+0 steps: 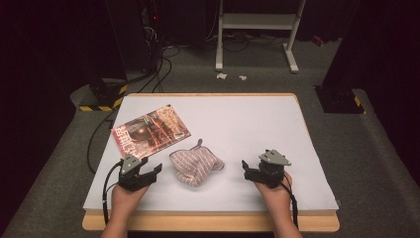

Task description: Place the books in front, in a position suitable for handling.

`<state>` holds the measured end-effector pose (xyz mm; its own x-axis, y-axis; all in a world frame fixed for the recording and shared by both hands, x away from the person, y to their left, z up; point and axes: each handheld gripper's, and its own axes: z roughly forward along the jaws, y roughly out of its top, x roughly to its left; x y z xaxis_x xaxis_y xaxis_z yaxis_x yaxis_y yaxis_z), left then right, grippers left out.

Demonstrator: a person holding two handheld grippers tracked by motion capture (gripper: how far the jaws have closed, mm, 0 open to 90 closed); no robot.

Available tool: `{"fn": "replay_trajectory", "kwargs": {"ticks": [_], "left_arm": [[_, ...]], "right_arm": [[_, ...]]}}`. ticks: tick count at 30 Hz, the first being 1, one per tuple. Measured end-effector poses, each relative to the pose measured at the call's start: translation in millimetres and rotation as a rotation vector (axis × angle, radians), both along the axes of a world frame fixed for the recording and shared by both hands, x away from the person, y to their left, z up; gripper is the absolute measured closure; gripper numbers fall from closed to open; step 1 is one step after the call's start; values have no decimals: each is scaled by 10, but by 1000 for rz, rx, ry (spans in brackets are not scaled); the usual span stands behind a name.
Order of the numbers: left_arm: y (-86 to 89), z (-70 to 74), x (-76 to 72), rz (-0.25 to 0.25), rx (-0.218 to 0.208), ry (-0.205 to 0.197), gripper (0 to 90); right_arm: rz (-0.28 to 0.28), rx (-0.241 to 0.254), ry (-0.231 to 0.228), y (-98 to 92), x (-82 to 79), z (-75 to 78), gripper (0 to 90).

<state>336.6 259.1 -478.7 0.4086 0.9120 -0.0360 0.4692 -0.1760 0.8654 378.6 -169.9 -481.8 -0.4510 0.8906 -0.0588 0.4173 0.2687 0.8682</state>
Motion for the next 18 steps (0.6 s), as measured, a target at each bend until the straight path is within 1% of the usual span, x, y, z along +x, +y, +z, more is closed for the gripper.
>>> {"fn": "replay_trajectory", "kwargs": {"ticks": [3, 4, 7, 8, 9, 11, 13, 14, 15, 16, 18], "left_arm": [[-20, 7, 3, -5, -4, -6, 346], [-22, 2, 16, -7, -5, 0, 337], [-19, -12, 41, -14, -15, 11, 336], [-19, -17, 50, -21, -19, 10, 336], [-21, -19, 51, -24, -21, 9, 333], [-22, -21, 51, -25, -18, 8, 330], [-17, -26, 47, -30, -8, 6, 314], [-13, -27, 43, -29, -4, 8, 307], [-13, -27, 43, -29, -4, 8, 301], [-4, -28, 42, -34, -5, 14, 296], [0, -34, 40, -30, -5, 19, 291]], "right_arm": [[-2, -3, 8, -17, -3, 1, 48], [4, 18, 8, -40, -12, 10, 46], [5, 23, 13, -55, -19, 19, 42], [-1, 39, 26, -78, -19, 23, 7], [-8, 50, 34, -88, -18, 23, 7], [-18, 60, 35, -96, -19, 24, 6], [-21, 88, 40, -113, -14, 24, 6], [-17, 103, 53, -123, 2, 21, 6], [-17, 103, 53, -123, 2, 21, 6], [-17, 109, 65, -128, 12, 24, 7], [-13, 108, 66, -125, 21, 35, 8]]}}
